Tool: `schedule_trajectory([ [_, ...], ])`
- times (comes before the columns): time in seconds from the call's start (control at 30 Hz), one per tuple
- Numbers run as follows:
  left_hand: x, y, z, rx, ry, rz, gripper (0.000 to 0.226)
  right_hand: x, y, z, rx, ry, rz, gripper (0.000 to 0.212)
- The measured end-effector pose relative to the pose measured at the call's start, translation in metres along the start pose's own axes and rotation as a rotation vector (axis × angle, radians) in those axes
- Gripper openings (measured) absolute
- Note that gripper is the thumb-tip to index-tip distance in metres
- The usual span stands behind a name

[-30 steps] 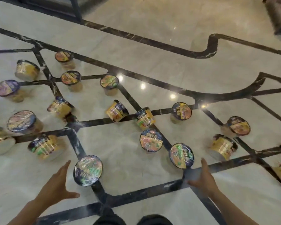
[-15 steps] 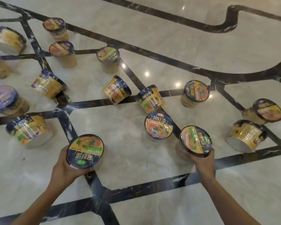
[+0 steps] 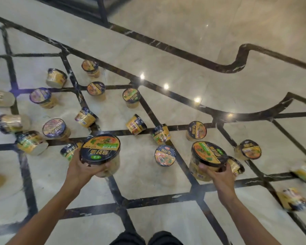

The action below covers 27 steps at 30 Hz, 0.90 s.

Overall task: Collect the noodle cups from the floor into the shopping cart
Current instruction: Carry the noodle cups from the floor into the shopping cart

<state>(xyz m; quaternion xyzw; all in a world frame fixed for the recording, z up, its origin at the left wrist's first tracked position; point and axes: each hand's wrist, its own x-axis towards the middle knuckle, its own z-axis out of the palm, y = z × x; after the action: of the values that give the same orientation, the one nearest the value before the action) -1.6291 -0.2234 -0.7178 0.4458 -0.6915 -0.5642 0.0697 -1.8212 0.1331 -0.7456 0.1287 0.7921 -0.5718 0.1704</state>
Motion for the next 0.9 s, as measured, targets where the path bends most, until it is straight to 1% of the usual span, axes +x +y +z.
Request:
schedule_trajectory([
  [0.07,-0.022,0.05,-0.022,-0.05,0.024,0.012,0.113,-0.018,-0.055,-0.001,-0.023,-0.058,-0.037,0.088],
  [0.13,-0.044,0.099,-0.047,-0.07,0.06,0.023,0.102,-0.04,-0.111,0.0,-0.033,-0.119,-0.064,0.103],
  [0.17,-0.058,0.124,-0.061,-0.082,0.081,0.021,0.095,-0.053,-0.142,0.002,-0.021,-0.151,-0.073,0.105],
  [0.23,-0.088,0.172,-0.094,-0.114,0.125,0.014,0.085,-0.082,-0.206,0.006,0.006,-0.228,-0.102,0.103],
  [0.3,-0.123,0.217,-0.133,-0.157,0.162,-0.005,0.09,-0.117,-0.271,0.014,0.009,-0.317,-0.146,0.1],
  [0.4,-0.183,0.275,-0.198,-0.23,0.25,0.001,0.105,-0.172,-0.363,0.03,0.002,-0.441,-0.2,0.083],
  [0.43,-0.205,0.291,-0.218,-0.263,0.286,0.002,0.108,-0.192,-0.391,0.037,-0.004,-0.491,-0.216,0.08],
  [0.5,-0.248,0.313,-0.257,-0.321,0.35,0.004,0.101,-0.232,-0.438,0.056,-0.037,-0.613,-0.273,0.081],
  [0.57,-0.292,0.322,-0.289,-0.358,0.428,0.01,0.091,-0.27,-0.471,0.077,-0.07,-0.728,-0.325,0.084],
  [0.63,-0.336,0.319,-0.316,-0.398,0.531,0.015,0.096,-0.307,-0.492,0.102,-0.104,-0.876,-0.371,0.087],
  [0.67,-0.359,0.313,-0.328,-0.407,0.589,0.012,0.096,-0.327,-0.498,0.115,-0.124,-0.956,-0.396,0.094],
  [0.7,-0.383,0.306,-0.338,-0.42,0.648,0.002,0.091,-0.347,-0.501,0.126,-0.153,-1.038,-0.41,0.104],
  [0.73,-0.408,0.298,-0.346,-0.433,0.706,-0.004,0.08,-0.37,-0.502,0.137,-0.185,-1.117,-0.422,0.113],
  [0.77,-0.433,0.29,-0.354,-0.444,0.779,-0.009,0.069,-0.393,-0.5,0.147,-0.207,-1.195,-0.427,0.117],
  [0.83,-0.482,0.271,-0.37,-0.453,0.932,-0.035,0.056,-0.445,-0.495,0.161,-0.241,-1.344,-0.446,0.107],
  [0.9,-0.537,0.25,-0.382,-0.48,1.066,-0.066,0.05,-0.499,-0.485,0.173,-0.274,-1.48,-0.468,0.098],
])
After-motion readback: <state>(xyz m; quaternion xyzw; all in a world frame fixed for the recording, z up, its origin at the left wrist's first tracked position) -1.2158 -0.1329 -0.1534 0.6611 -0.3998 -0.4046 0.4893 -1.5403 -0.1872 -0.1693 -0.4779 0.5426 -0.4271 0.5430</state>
